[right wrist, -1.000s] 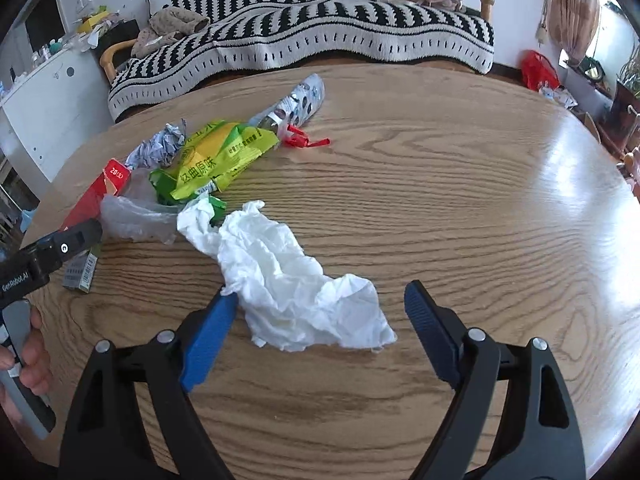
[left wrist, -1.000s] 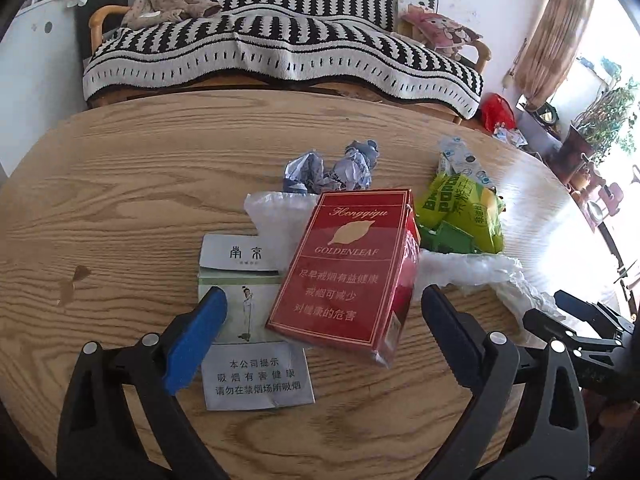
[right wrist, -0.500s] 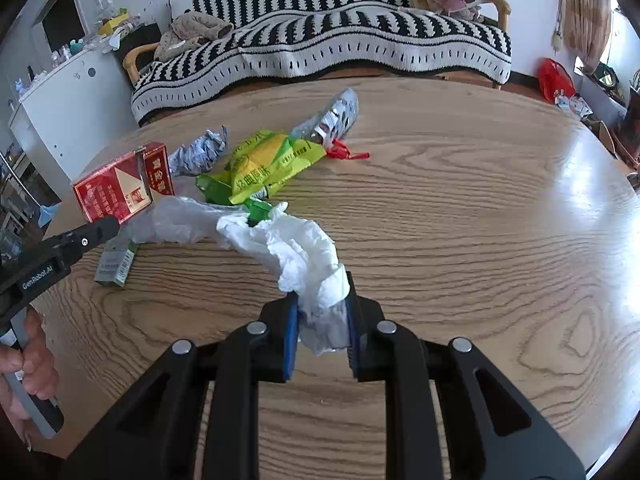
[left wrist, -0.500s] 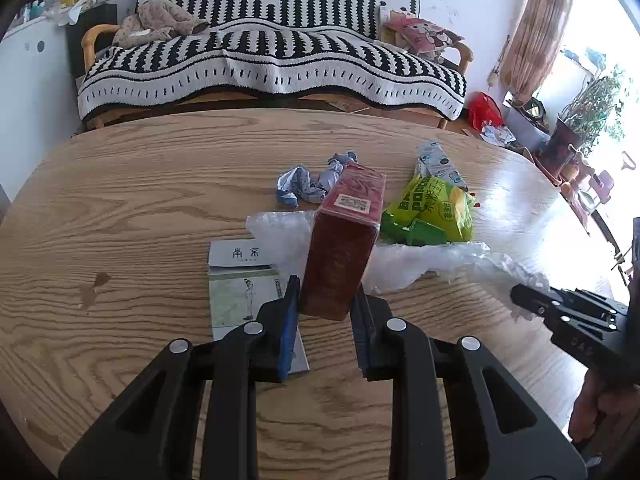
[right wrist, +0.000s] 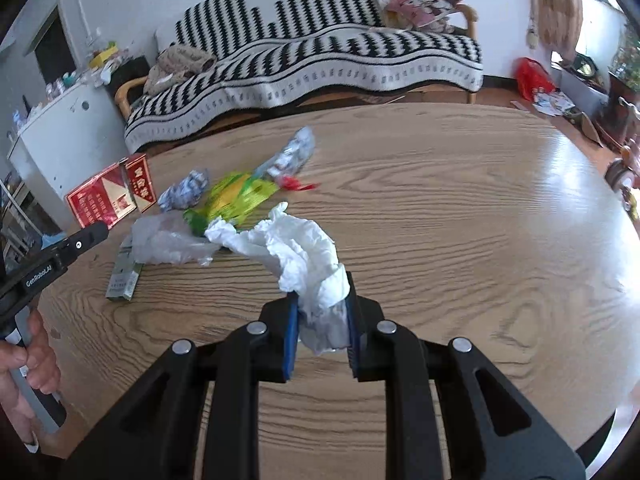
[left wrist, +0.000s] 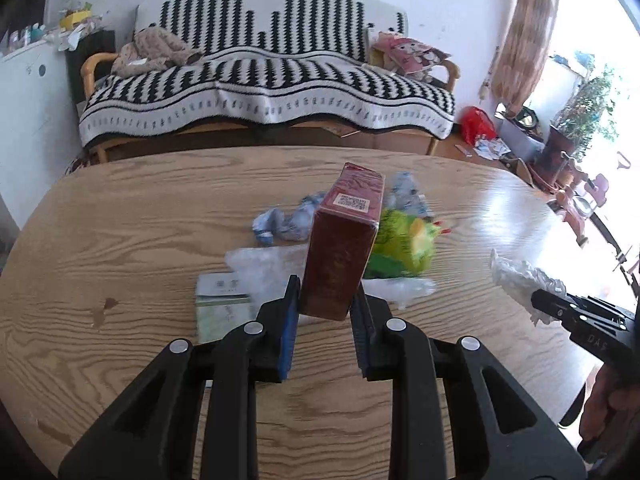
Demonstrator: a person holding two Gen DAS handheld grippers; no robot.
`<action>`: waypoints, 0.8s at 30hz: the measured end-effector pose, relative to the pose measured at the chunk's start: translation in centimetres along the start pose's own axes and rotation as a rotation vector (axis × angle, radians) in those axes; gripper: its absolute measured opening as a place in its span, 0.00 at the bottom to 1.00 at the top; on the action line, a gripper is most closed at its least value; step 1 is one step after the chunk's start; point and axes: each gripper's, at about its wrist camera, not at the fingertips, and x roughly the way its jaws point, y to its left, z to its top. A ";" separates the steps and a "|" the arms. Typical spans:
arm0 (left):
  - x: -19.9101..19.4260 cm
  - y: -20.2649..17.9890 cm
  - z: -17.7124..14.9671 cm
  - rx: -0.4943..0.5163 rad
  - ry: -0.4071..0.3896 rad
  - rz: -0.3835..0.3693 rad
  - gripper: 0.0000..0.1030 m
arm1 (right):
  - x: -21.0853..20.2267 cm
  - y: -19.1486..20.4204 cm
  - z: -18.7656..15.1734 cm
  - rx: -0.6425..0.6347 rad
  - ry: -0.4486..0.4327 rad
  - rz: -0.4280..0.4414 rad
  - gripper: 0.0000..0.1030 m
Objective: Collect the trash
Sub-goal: 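Grasp the white tissue with the right tool while the left tool grasps the red cigarette box, then carry the tissue and red box over the black bin and open both tools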
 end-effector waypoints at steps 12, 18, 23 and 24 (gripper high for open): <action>-1.0 -14.2 -1.8 0.174 -0.012 -0.192 0.23 | -10.2 -14.4 -3.0 0.186 -0.086 -0.157 0.19; -1.9 -23.9 -5.1 0.273 0.004 -0.329 0.23 | -15.4 -23.4 -7.0 0.316 -0.109 -0.265 0.19; -1.3 -32.9 -9.0 0.355 0.063 -0.437 0.23 | -19.4 -30.7 -11.5 0.454 -0.114 -0.358 0.19; -1.2 -34.5 -9.9 0.361 0.077 -0.460 0.23 | -20.1 -32.1 -12.5 0.479 -0.109 -0.383 0.19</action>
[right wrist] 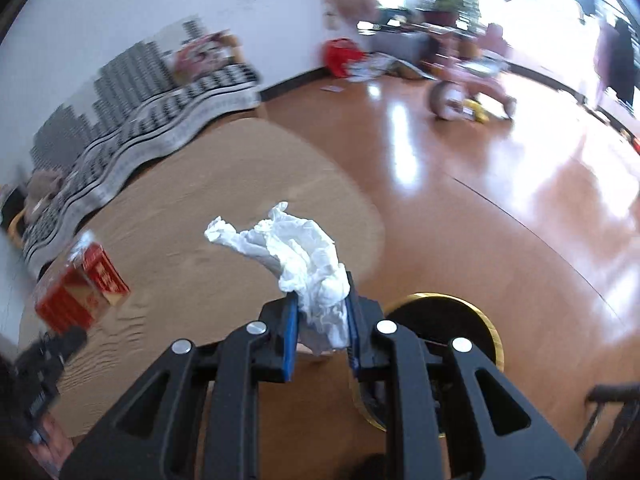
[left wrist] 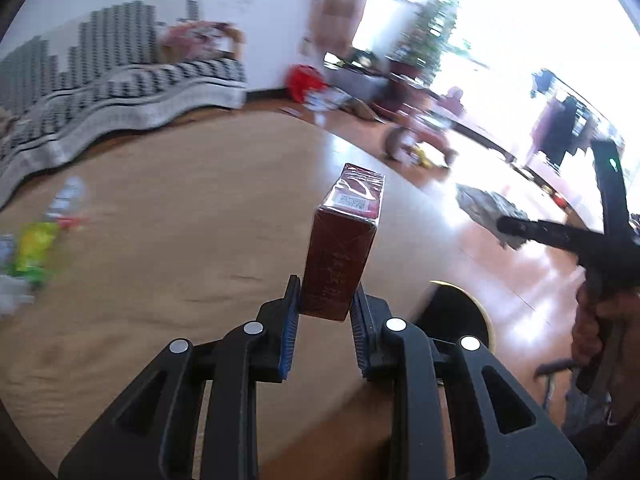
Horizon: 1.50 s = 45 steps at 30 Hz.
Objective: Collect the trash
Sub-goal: 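Carry the tissue and red box over the black bin and open both tools, then swing both tools back over the table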
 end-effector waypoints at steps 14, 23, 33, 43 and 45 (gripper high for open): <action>15.4 -14.8 -6.2 0.017 0.312 -0.194 0.23 | 3.3 -12.7 -3.1 0.171 0.208 -0.169 0.19; 17.7 -15.7 -6.8 0.016 0.350 -0.195 0.23 | 3.5 -13.6 -3.2 0.182 0.225 -0.170 0.19; 17.7 -16.2 -6.6 -0.009 0.331 -0.201 0.60 | 3.0 -13.4 -2.7 0.170 0.193 -0.190 0.62; 15.2 -15.1 -5.4 0.027 0.305 -0.189 0.70 | 2.6 -11.1 -1.7 0.158 0.166 -0.149 0.62; 13.5 -14.1 -4.5 0.053 0.272 -0.166 0.76 | 2.4 -9.2 -1.2 0.144 0.145 -0.125 0.65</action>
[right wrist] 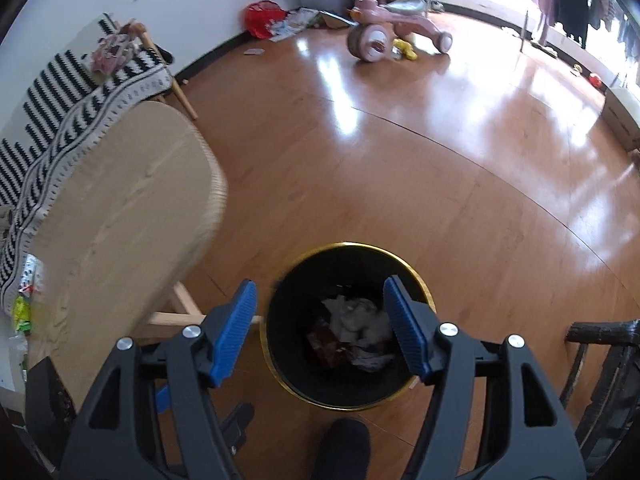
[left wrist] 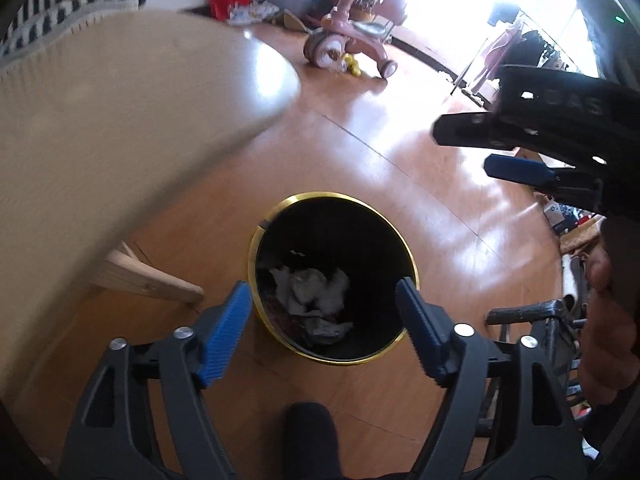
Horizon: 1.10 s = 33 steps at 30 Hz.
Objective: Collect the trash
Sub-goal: 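Swing both tools back over the table, then grasp the clear plastic bag with the right tool while the left tool grasps the green-white cigarette pack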
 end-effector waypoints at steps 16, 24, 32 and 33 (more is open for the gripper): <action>-23.0 21.8 -5.5 -0.239 -0.212 0.455 0.93 | -2.0 27.0 -3.2 -0.324 -0.070 0.304 0.77; -31.3 34.3 -12.7 -0.476 -0.248 0.645 0.93 | -1.6 40.8 -8.9 -0.515 -0.030 0.443 0.77; -33.4 41.9 -16.0 -0.534 -0.216 0.752 0.93 | -0.9 49.1 -14.4 -0.669 -0.024 0.522 0.77; -33.2 42.5 -16.1 -0.527 -0.210 0.755 0.93 | -0.8 50.0 -14.9 -0.686 -0.027 0.529 0.77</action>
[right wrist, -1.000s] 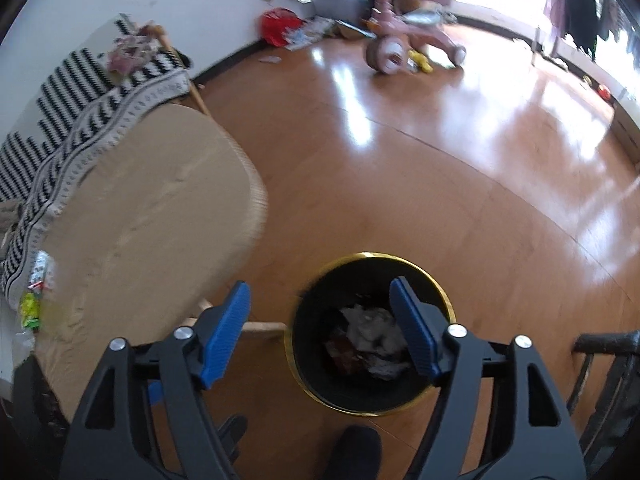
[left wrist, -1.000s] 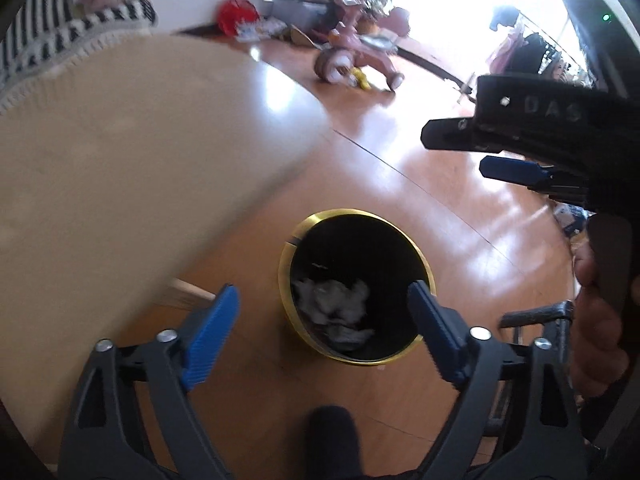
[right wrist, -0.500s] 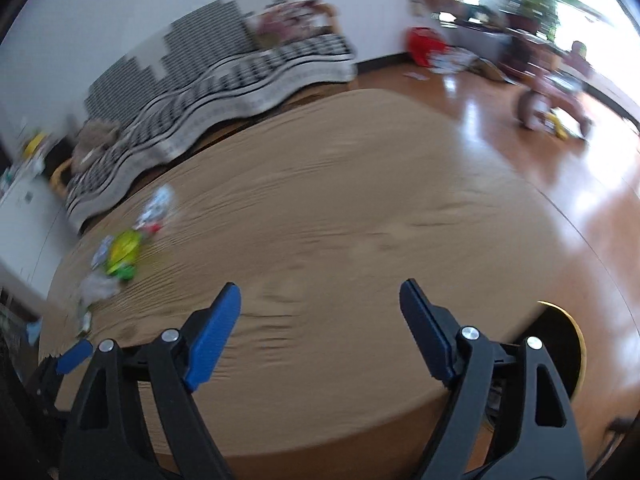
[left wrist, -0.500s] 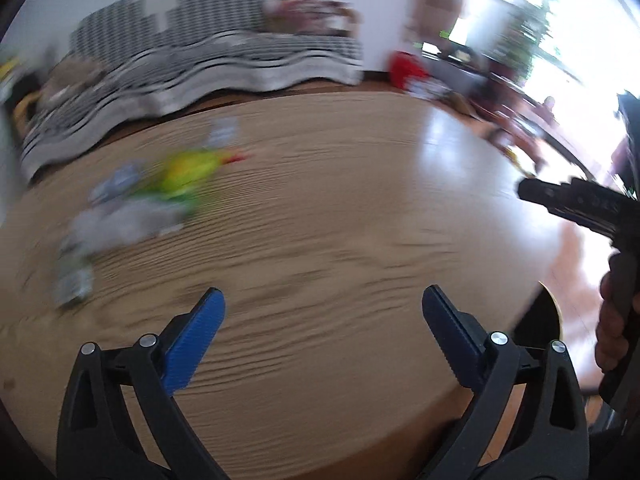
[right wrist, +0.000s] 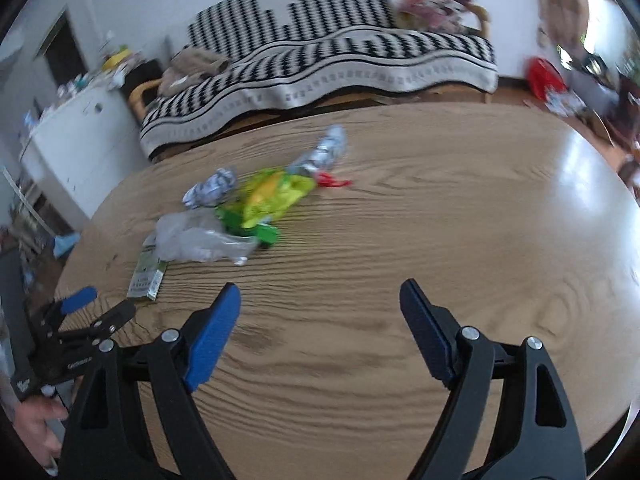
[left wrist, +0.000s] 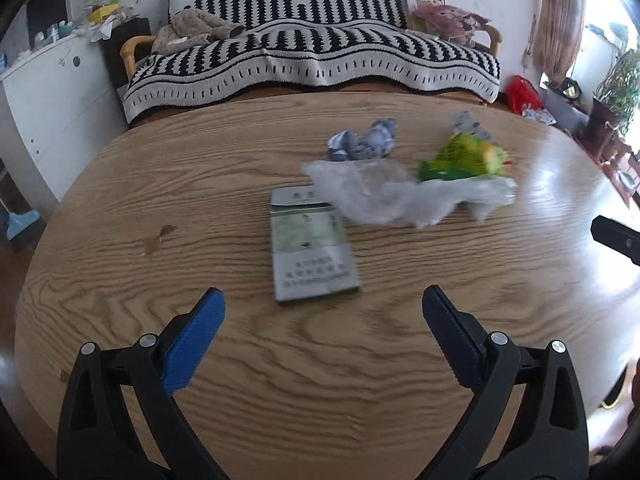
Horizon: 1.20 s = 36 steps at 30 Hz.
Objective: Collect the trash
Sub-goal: 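Grasp the clear plastic bag with the right tool while the left tool grasps the green-white cigarette pack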
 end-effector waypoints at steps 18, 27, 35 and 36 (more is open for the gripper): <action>5.5 0.5 0.9 -0.066 0.067 0.017 0.93 | 8.2 6.9 2.6 0.022 0.043 0.127 0.65; 4.7 0.3 1.4 -0.066 0.047 -0.007 0.52 | 7.7 7.3 2.3 -0.011 0.044 0.137 0.06; 3.2 -0.3 1.4 -0.048 0.015 -0.005 0.52 | 3.9 6.2 2.5 -0.027 -0.013 0.140 0.06; 3.0 -0.4 1.5 -0.049 0.009 -0.004 0.52 | 3.5 5.9 2.5 -0.023 -0.019 0.137 0.06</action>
